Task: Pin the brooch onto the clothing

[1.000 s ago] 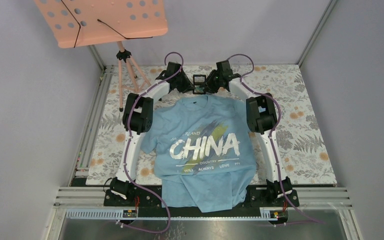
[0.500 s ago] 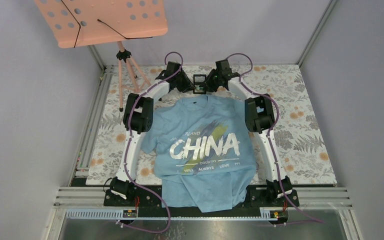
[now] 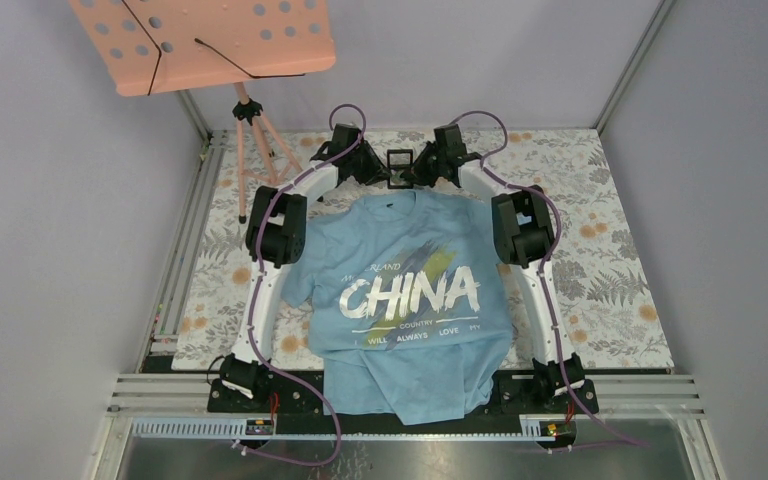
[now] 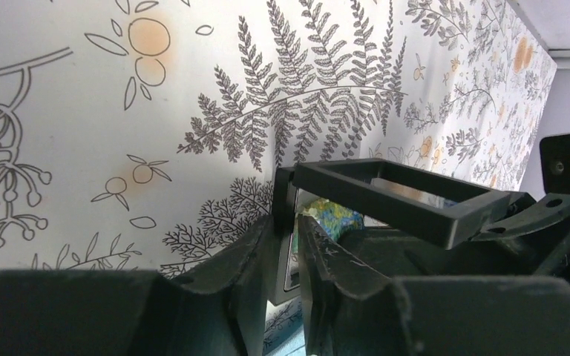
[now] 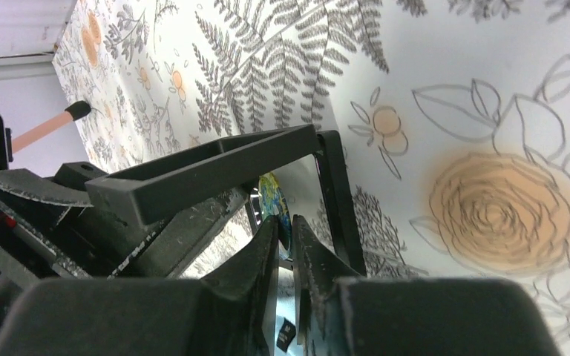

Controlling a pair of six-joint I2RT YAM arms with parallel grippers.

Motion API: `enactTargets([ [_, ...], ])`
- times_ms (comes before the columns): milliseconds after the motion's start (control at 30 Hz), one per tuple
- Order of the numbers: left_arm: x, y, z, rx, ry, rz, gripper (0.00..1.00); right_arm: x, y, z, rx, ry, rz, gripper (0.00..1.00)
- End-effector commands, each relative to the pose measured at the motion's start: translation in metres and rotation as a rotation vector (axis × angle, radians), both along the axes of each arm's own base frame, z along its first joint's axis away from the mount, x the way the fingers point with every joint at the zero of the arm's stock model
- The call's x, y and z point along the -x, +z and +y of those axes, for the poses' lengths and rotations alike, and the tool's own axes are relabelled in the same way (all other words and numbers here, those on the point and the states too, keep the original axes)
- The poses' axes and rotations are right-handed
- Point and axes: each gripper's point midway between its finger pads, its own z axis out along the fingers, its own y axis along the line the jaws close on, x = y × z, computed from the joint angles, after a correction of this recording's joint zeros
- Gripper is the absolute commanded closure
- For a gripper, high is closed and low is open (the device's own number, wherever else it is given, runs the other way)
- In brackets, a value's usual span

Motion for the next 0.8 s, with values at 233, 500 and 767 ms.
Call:
enactTargets([
  [233,0.009,0.124,0.020,-0.004,-0.027,-0.308,0.64,0.002,0.108,-0.009,-0.023,0.019,-0.284,1.00],
  [500,0.054,0.174,0.043,-0.053,-0.019,-0.434,0.50,0.047,0.145,-0.043,0.084,0.001,-0.327,1.00],
  [767,0.153,0.177,0.041,0.006,-0.086,-0.448,0.40,0.168,0.168,-0.082,0.156,0.118,-0.396,1.00],
])
